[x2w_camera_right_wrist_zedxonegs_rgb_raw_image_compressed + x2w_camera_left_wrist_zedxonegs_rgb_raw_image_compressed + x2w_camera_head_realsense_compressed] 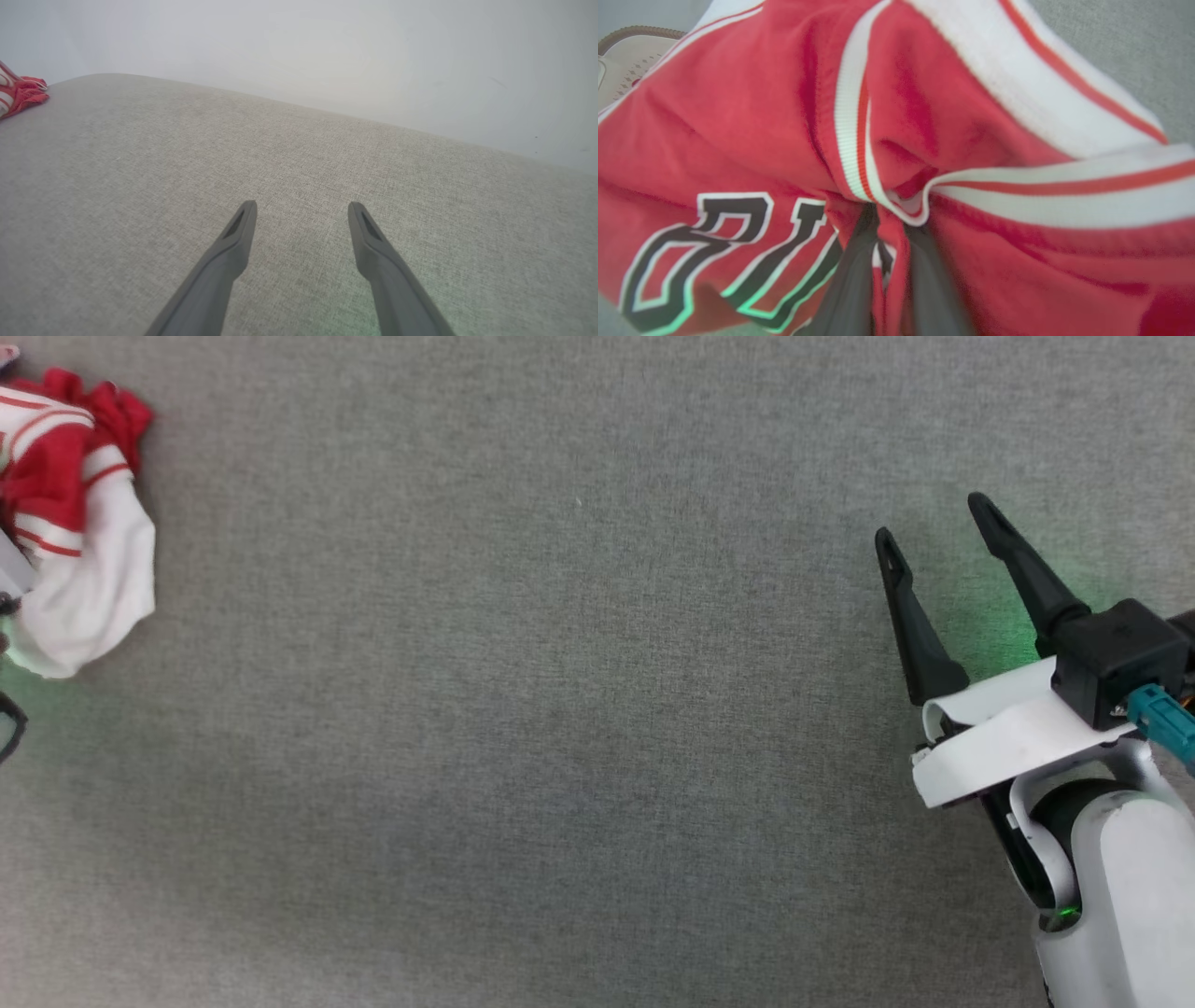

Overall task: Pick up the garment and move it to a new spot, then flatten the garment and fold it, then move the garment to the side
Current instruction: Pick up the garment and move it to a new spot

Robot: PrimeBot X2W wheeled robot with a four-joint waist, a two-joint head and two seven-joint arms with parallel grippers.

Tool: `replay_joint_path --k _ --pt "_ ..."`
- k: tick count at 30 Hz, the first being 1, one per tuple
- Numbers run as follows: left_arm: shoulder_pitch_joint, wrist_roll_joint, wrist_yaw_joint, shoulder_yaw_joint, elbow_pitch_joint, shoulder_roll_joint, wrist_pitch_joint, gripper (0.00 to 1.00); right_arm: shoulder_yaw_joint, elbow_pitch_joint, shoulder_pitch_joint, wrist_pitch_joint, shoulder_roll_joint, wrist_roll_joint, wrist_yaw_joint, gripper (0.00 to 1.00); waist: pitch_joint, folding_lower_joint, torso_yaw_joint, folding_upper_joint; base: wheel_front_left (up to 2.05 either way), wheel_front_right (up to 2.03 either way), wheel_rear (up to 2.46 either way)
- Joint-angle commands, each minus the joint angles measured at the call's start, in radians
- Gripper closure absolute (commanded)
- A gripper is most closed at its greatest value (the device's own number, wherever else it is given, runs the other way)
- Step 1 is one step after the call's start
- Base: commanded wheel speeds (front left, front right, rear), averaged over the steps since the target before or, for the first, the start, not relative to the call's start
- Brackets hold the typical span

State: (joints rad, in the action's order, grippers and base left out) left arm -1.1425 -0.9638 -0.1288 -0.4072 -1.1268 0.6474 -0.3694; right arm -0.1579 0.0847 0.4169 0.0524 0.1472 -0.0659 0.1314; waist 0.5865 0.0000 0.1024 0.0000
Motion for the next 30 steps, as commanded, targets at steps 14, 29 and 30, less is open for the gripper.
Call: replay_joint_path --k 14,29,30 --pt "-0.039 0.052 -0.002 -0.130 0.125 0.114 0.188 1.00 0.015 -0.101 -0.080 -0.081 -0.012 -0.074 -0.001 0.00 -0.241 0.0000 0.031 0.0000 0.00 0.00 0.00" --pt "-0.053 0.059 0.014 -0.205 0.411 0.212 0.100 1.00 0.058 -0.161 -0.128 -0.144 -0.017 -0.123 -0.001 0.00 -0.393 0.0000 0.011 0.0000 0.00 0.00 0.00" --pt "-0.042 0.061 0.022 -0.209 0.450 0.218 0.087 1.00 0.067 -0.162 -0.131 -0.150 -0.017 -0.125 -0.001 0.00 -0.398 0.0000 0.005 0.0000 0.00 0.00 0.00"
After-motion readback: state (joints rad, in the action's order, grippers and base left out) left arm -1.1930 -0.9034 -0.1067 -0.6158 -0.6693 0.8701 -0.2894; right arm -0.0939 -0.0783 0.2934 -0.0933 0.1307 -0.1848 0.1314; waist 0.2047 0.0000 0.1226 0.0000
